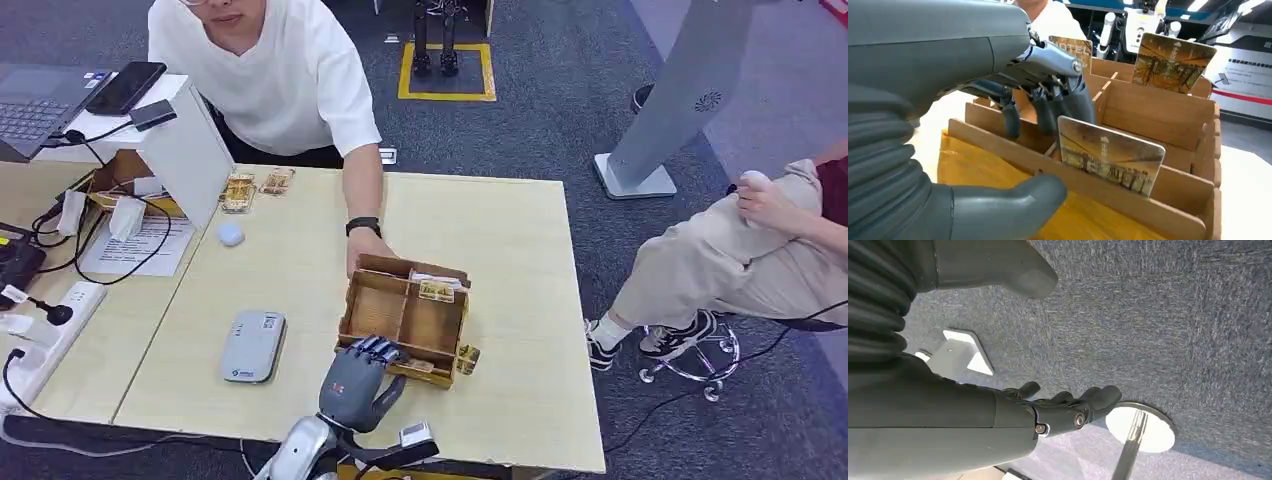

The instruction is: Pass the card to the sensor for recognition and then transmit it.

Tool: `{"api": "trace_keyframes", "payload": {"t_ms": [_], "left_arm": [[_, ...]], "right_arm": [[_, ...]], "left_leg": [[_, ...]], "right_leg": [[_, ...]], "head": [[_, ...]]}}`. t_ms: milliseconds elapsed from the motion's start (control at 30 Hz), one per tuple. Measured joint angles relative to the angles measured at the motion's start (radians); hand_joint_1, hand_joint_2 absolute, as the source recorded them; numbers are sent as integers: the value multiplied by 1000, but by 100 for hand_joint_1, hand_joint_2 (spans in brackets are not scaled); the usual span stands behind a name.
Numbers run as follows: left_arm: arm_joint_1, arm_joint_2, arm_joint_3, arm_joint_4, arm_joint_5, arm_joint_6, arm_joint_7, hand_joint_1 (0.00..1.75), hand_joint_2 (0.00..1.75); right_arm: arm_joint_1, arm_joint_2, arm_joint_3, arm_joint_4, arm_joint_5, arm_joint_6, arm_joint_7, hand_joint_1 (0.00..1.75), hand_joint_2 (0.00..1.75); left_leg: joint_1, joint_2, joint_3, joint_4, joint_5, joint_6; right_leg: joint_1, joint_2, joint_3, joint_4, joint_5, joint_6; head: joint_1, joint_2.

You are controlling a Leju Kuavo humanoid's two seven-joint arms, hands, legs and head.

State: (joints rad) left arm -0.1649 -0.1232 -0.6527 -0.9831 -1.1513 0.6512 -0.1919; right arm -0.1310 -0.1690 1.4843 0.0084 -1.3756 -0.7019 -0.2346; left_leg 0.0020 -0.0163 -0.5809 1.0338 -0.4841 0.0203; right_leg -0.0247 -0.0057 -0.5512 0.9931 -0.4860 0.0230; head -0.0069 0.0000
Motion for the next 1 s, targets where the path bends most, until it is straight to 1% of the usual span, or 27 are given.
{"api": "trace_keyframes", "payload": {"t_ms": [67, 100, 167, 200, 333, 367, 400, 433, 500, 533, 567, 600, 633, 667, 1000], "left_arm": [[3, 0, 0, 0, 3, -1, -3, 105, 175], [4, 1, 0, -1, 4, -2, -3, 117, 175], [5, 3, 0, -5, 5, -3, -3, 105, 175], [5, 4, 0, -6, 6, -3, -5, 105, 175], [5, 7, 0, -11, 6, -6, -6, 124, 175], [6, 7, 0, -14, 7, -6, -6, 120, 175], [6, 7, 0, -15, 9, -6, -7, 126, 175], [6, 7, 0, -16, 10, -7, -7, 140, 175], [8, 7, 0, -20, 10, -8, -7, 148, 175], [8, 6, 0, -23, 10, -8, -7, 147, 175], [8, 6, 0, -25, 10, -10, -7, 154, 175], [9, 6, 0, -26, 10, -10, -7, 166, 175], [10, 6, 0, -29, 10, -13, -7, 166, 175], [12, 6, 0, -34, 10, -13, -7, 175, 175], [32, 6, 0, -50, 21, -12, -12, 175, 175]], "right_arm": [[0, 0, 0, 0, -2, 0, -1, 0, 175], [0, 0, 0, 0, -4, 0, -2, 0, 175], [0, 0, 0, 0, -4, 0, -2, 0, 175], [1, 0, 0, 0, -3, 0, -2, 0, 175], [1, 0, 0, 0, 0, 0, -2, 0, 175], [1, 0, 0, 0, 1, 0, -2, 0, 175], [1, 0, 0, 0, 1, 0, -2, 0, 175], [1, 0, 0, 0, 1, 0, 0, 0, 175], [1, 0, 0, 0, 1, 0, 1, 0, 175], [1, 0, 0, 0, 1, 0, 1, 0, 175], [1, 0, 0, 0, 1, 0, 1, 0, 175], [1, 0, 0, 0, 1, 0, 1, 0, 175], [2, 0, 0, 0, 1, 0, 0, 0, 175], [2, 0, 0, 0, 1, 0, 0, 0, 175], [5, -1, 0, 0, -6, 0, -1, 0, 175]], "left_leg": [[0, 0, 0, 0, 0, 0], [0, 0, 0, 0, 0, 0], [0, 0, 0, 0, 0, 0], [0, 0, 0, 0, 0, 0], [0, 0, 0, 0, 0, 0], [0, 0, 0, 0, 0, 0], [0, 0, 0, 0, 0, 0], [0, 0, 0, 0, 0, 0], [0, 0, 0, 0, 0, 0], [0, 0, 0, 0, 0, 0], [0, 0, 0, 0, 0, 0], [0, 0, 0, 0, 0, 0], [0, 0, 0, 0, 0, 0], [0, 0, 0, 0, 0, 0], [0, 0, 0, 0, 0, 0]], "right_leg": [[0, 0, 0, 0, 0, 0], [0, 0, 0, 0, 0, 0], [0, 0, 0, 0, 0, 0], [0, 0, 0, 0, 0, 0], [0, 0, 0, 0, 0, 0], [0, 0, 0, 0, 0, 0], [0, 0, 0, 0, 0, 0], [0, 0, 0, 0, 0, 0], [0, 0, 0, 0, 0, 0], [0, 0, 0, 0, 0, 0], [0, 0, 0, 0, 0, 0], [0, 0, 0, 0, 0, 0], [0, 0, 0, 0, 0, 0], [0, 0, 0, 0, 0, 0], [0, 0, 0, 0, 0, 0]], "head": [[0, 0], [0, 0], [0, 0], [0, 0], [0, 0], [0, 0], [0, 0], [0, 0], [0, 0], [0, 0], [0, 0], [0, 0], [0, 0], [0, 0], [0, 0]]}}
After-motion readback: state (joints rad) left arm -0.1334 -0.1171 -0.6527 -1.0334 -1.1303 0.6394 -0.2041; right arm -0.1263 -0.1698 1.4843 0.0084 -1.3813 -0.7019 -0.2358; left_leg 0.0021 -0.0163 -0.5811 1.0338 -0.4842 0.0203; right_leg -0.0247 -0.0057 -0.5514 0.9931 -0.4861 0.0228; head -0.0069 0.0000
